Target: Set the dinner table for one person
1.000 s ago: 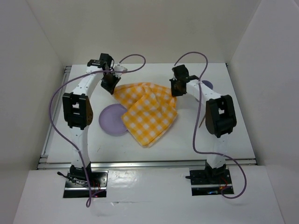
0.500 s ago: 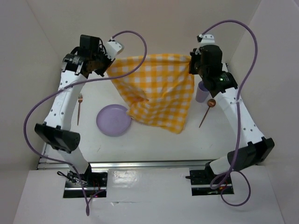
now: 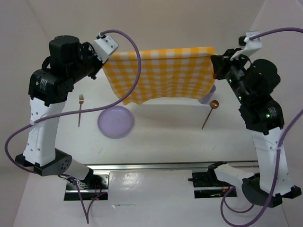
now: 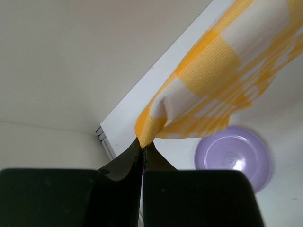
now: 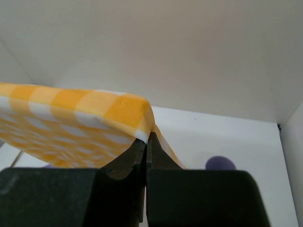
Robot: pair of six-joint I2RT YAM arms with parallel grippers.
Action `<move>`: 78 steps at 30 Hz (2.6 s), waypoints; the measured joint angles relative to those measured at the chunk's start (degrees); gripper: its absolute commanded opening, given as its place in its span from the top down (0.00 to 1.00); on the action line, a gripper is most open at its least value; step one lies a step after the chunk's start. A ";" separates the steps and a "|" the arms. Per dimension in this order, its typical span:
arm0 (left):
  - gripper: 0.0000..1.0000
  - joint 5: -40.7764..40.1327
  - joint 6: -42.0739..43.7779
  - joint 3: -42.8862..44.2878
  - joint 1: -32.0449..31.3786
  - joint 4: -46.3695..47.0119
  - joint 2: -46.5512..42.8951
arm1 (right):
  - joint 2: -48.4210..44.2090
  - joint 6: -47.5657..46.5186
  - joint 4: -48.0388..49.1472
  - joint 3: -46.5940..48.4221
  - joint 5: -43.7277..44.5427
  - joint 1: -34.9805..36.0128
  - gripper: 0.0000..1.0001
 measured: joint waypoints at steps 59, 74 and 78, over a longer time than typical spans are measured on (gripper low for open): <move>0.17 -20.00 -16.17 -2.62 4.26 12.50 43.32 | 51.39 6.58 4.68 9.01 6.56 -3.34 0.27; 0.32 -2.21 -19.63 -48.41 17.79 9.40 21.64 | 30.73 17.86 4.79 -27.82 0.17 5.01 0.25; 0.42 0.20 -20.31 -49.51 19.06 10.49 22.82 | 27.80 21.49 6.05 -36.44 -1.27 5.29 0.25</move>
